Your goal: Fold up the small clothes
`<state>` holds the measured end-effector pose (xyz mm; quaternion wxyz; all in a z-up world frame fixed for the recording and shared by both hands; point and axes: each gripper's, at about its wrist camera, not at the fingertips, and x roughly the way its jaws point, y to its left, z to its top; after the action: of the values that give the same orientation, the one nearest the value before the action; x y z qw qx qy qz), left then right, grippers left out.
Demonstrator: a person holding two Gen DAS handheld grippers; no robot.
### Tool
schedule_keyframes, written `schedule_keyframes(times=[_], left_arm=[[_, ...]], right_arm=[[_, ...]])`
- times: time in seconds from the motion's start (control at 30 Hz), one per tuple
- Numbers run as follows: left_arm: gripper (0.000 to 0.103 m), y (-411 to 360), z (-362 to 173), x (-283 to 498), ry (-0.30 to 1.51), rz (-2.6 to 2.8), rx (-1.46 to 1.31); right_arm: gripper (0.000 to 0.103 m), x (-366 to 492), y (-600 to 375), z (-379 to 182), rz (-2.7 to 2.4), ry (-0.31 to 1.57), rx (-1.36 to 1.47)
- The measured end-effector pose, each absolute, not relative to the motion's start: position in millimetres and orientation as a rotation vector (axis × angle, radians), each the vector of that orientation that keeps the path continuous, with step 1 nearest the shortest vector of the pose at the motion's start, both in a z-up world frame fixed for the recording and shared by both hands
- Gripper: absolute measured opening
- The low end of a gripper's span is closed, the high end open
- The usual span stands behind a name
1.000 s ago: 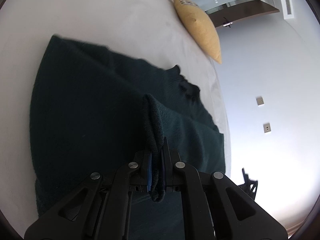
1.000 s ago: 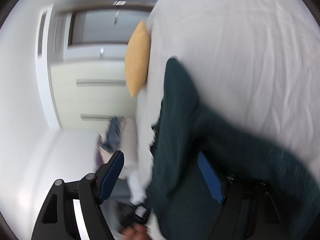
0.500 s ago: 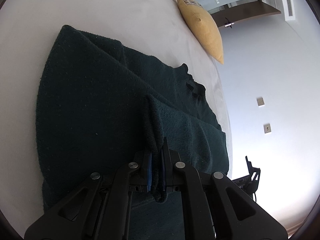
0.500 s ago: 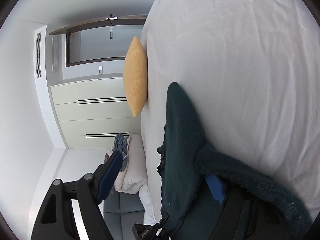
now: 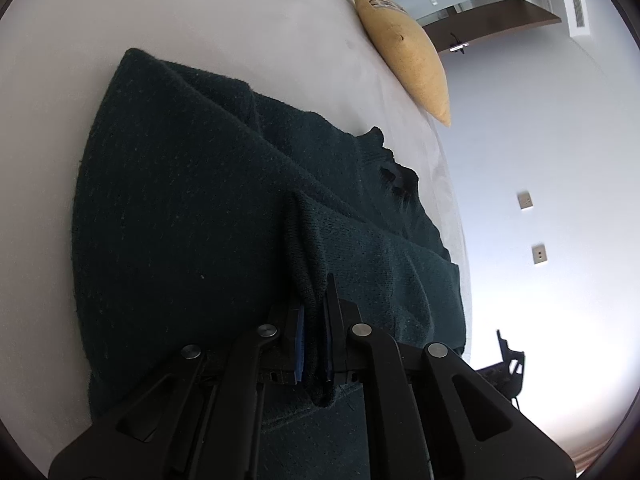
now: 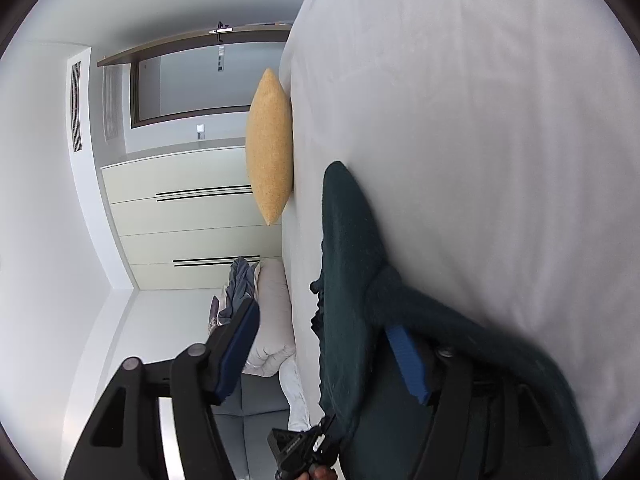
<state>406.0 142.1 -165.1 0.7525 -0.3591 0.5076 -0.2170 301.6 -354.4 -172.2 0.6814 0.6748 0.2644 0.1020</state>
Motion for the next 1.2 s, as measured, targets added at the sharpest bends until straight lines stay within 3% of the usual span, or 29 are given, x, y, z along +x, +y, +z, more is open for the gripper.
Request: schedule_keyframes(times=[0.13,0.37,0.53,0.93,1.03,1.2], left_arm=[[0.007,140.5,-162.7,404.5,1.099,-0.472,-0.758],[0.007,135.4,-160.1,402.1,1.1,-0.467,-0.735],[0.007,136.2,-163.7,405.1,1.11,-0.463,-0.769],[0.008,137.4,-171.5,407.6,1.098,-0.497,-0.746],[0.008,135.7,-171.9,407.0,1.094,-0.497,-0.733],[0.008,135.3,-172.5,407.8,1.096,-0.492,-0.738]], right_arm=[[0.082,287.6,-353.1,-153.1,0.212,0.63,1.458],[0.083,297.1,-354.3,-102.9,0.231,0.639,1.273],[0.083,357.6,-347.9,-86.7,0.346,0.72,1.164],[0.083,481.0,-347.2,-146.5,0.403,0.94,1.141],[0.073,480.7,-347.0,-160.9,0.411,0.985,1.117],[0.073,445.1,-346.1,-160.8,0.504,0.992,1.179]])
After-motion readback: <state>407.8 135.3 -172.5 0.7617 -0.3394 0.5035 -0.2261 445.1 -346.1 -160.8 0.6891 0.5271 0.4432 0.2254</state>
